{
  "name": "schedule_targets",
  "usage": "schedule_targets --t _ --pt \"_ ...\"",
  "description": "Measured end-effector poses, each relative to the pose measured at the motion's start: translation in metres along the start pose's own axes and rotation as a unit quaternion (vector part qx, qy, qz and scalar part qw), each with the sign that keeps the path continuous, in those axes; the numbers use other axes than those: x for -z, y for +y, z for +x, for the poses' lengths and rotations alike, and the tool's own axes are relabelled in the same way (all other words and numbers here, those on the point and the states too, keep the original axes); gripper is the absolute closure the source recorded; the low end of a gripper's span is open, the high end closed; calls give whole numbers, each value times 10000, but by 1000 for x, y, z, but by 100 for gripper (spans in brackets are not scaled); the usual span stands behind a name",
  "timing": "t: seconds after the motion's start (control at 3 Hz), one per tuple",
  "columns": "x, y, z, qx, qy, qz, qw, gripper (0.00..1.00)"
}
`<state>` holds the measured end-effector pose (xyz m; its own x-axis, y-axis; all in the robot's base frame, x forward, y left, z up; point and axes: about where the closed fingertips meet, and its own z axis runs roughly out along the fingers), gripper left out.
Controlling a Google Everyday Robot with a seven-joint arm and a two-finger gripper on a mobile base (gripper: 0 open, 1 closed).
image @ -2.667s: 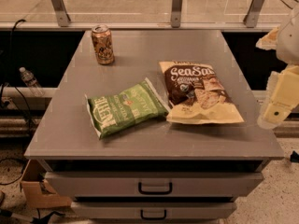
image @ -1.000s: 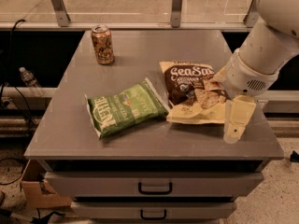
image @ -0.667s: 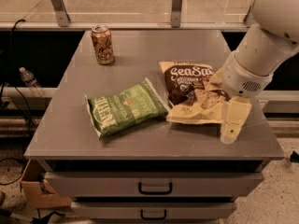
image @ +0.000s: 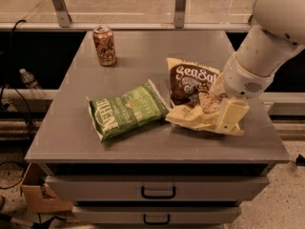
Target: Pick brown chip bag
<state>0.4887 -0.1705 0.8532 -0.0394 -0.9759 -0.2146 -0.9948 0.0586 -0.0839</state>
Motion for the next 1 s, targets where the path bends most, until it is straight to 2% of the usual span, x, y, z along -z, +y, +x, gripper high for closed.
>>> schedule_targets --t 0.33,0.67,1.0 --pt "-1 -2 1 -4 -7 -4 10000 65" --pt "15 -11 2 57 49 201 9998 88" --pt "51 -33 3 206 125 700 9973 100"
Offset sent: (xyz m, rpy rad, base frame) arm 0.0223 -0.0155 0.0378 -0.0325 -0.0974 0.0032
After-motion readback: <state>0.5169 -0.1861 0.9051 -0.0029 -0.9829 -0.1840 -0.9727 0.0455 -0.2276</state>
